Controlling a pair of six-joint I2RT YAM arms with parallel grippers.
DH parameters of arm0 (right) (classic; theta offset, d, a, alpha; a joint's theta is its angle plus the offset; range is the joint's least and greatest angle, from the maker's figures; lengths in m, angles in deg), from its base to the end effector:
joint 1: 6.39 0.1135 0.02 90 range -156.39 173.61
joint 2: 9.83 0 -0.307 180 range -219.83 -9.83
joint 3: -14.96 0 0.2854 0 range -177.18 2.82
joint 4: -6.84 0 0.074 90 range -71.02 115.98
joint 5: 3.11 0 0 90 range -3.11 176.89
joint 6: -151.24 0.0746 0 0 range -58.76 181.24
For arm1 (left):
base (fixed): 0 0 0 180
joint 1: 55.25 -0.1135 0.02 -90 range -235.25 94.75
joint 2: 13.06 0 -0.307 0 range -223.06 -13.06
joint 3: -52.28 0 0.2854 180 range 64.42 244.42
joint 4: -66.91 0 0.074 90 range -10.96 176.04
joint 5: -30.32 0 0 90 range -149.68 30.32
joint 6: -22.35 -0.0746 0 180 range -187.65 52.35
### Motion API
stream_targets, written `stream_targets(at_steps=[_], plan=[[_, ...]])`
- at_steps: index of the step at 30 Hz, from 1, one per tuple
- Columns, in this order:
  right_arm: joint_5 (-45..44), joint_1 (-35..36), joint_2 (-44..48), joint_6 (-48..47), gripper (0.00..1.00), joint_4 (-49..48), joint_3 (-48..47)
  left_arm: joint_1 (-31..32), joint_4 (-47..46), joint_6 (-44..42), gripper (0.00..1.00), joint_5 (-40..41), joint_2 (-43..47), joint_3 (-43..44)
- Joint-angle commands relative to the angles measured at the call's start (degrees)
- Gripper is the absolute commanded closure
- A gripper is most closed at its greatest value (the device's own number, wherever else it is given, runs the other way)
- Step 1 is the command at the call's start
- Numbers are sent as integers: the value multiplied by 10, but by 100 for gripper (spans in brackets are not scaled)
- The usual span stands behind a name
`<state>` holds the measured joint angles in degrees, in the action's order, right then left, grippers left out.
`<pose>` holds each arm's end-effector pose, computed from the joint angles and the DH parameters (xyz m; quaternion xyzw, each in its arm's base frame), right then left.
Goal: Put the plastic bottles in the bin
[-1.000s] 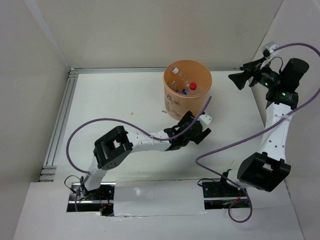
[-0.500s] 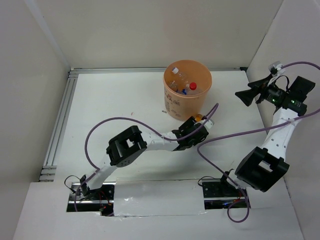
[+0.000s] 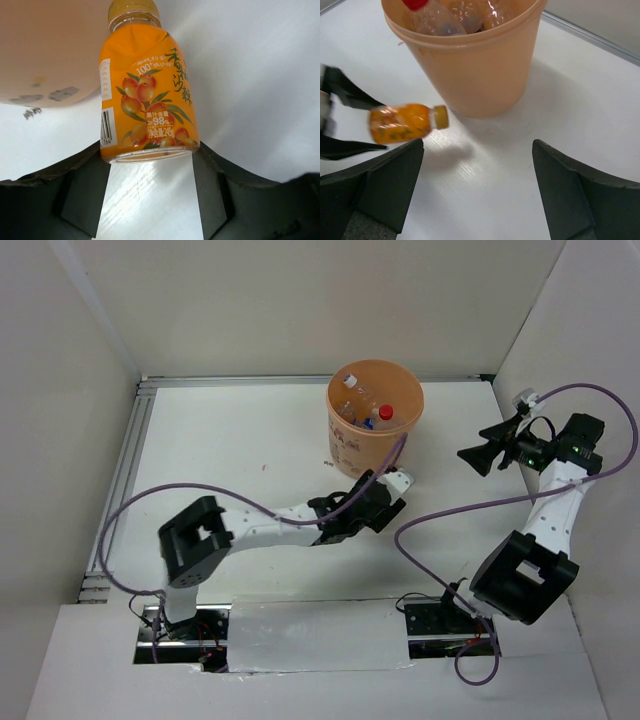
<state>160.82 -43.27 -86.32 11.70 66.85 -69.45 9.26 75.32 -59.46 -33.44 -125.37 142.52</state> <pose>0.2743 -0.1162 0.3767 -0.2775 0.7295 0.2368 0.5786 0.2546 -0.4574 0.2188 0.2997 0.7986 -0.1278 0.5061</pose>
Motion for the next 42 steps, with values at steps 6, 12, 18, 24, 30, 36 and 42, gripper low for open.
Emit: stream_targets(at_steps=[6,12,18,24,30,36,42], plan=[[-26,9,33,-81,6,40,42,13,-14,7,100,-94,279,-34],[-26,9,33,-81,6,34,62,-16,-31,-13,100,-107,317,7],[-76,50,54,-105,3,40,62,-120,-45,30,100,-92,193,107],[-121,69,82,-120,0,53,76,-185,29,56,86,-114,62,248],[-140,69,100,-108,0,52,86,-199,39,61,0,-124,38,291],[-170,69,106,-66,0,39,92,-193,7,54,0,-130,181,210],[-193,55,117,71,0,-30,96,-239,-2,87,0,-176,396,-47]])
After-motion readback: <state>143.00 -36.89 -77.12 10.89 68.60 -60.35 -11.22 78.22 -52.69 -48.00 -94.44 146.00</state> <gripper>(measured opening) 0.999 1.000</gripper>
